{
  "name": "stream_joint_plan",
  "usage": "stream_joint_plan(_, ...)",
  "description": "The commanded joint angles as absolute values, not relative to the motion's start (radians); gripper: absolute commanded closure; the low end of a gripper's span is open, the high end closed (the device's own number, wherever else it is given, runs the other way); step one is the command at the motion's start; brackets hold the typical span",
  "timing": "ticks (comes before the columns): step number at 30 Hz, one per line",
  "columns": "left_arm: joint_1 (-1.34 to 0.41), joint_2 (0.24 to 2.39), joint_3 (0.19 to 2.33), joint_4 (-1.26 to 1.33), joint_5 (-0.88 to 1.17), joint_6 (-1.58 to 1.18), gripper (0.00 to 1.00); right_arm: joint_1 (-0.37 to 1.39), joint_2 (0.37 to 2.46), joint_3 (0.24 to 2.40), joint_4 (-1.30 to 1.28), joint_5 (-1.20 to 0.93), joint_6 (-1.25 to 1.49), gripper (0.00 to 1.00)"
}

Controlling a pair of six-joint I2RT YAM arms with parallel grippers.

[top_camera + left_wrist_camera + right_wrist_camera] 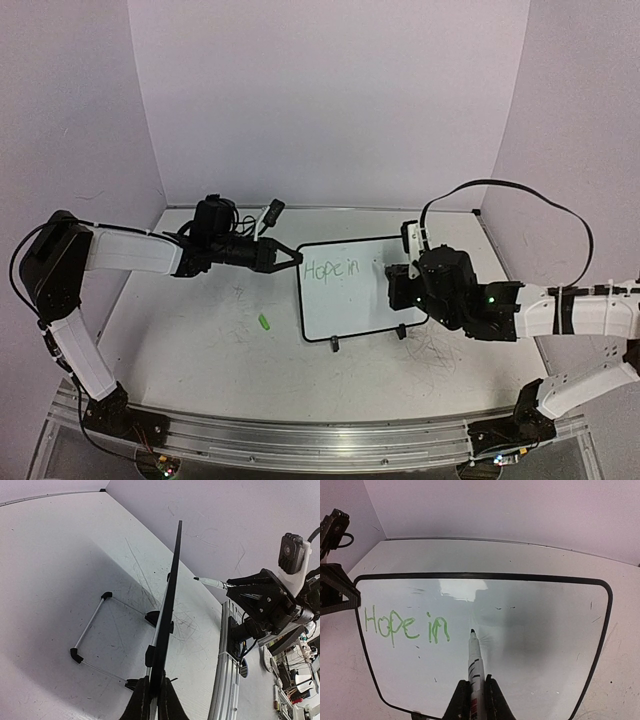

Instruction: Write a sentence on the whiteboard

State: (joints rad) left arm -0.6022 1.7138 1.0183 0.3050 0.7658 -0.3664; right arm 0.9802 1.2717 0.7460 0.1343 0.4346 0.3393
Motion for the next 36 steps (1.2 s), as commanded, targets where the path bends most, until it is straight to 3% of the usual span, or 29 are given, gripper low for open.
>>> stream_joint_plan(1,-0.594,1.664,1.016,0.332,0.755,-0.357,1.00,0.974,1.294,0.770,0.216,0.432,0.323,1.00)
stream_joint_plan(36,-0.594,1.662,1.013,0.331,0.764,-0.354,1.00,0.962,1.366,0.805,0.237,0.484,0.363,1.00)
